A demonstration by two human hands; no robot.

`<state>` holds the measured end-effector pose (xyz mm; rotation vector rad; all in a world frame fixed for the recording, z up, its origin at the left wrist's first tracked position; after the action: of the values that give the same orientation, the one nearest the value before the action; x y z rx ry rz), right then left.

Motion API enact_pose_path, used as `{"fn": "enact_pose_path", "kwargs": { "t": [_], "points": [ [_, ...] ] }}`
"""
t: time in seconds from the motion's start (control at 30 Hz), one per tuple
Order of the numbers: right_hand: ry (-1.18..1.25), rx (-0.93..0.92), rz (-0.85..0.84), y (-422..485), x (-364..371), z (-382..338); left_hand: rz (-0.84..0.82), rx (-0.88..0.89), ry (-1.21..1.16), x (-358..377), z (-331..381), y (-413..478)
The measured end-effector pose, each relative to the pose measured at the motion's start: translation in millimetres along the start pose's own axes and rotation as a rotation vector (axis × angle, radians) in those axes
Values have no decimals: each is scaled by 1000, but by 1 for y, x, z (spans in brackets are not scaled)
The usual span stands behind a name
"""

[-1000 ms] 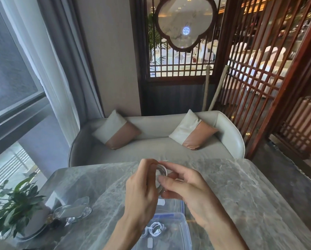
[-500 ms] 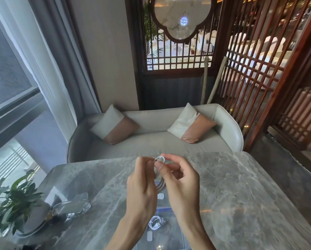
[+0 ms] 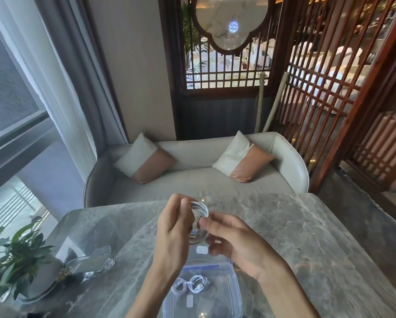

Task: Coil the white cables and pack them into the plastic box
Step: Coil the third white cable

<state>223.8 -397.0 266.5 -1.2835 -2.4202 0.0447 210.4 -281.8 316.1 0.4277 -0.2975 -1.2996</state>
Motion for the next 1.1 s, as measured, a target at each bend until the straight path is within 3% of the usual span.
{"fn": "enact_pose_path", "kwargs": {
  "t": [0.17, 0.3, 0.43, 0.53, 0.6, 0.77, 0.93, 1.1],
  "points": [
    [311, 120, -291, 2, 12, 9, 42, -96, -132, -1, -3, -2],
    [279, 40, -376, 1, 14, 8, 29, -111, -112, -2, -3, -2],
    [232, 49, -213, 4, 7, 11, 31, -170, -89, -5, -12, -1],
    [-104, -12, 85, -1, -10, 5, 75, -131, -26, -16, -14, 4],
    [-278, -78, 160, -6, -12, -2, 69, -100, -16, -19, -13, 7],
    [-432, -115, 239, -22, -25, -7, 94, -39, 20, -31, -9, 14],
    [-460, -21, 196, -34, -27, 7, 112, 32, 119, -42, -3, 24],
    [-405, -47, 208, -33, -15, 5, 127, -7, 131, -24, -5, 8]
  ]
}}
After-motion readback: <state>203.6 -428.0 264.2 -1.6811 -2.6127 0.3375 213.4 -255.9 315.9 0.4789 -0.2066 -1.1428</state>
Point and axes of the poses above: each hand's wrist, its own y-axis towards the middle knuckle, its own x-axis out of the palm, z = x × y, the point moved 8 cm from there along y, towards the middle knuckle, and after that the axes turned 5 degrees about x, right-handed, at the moved point
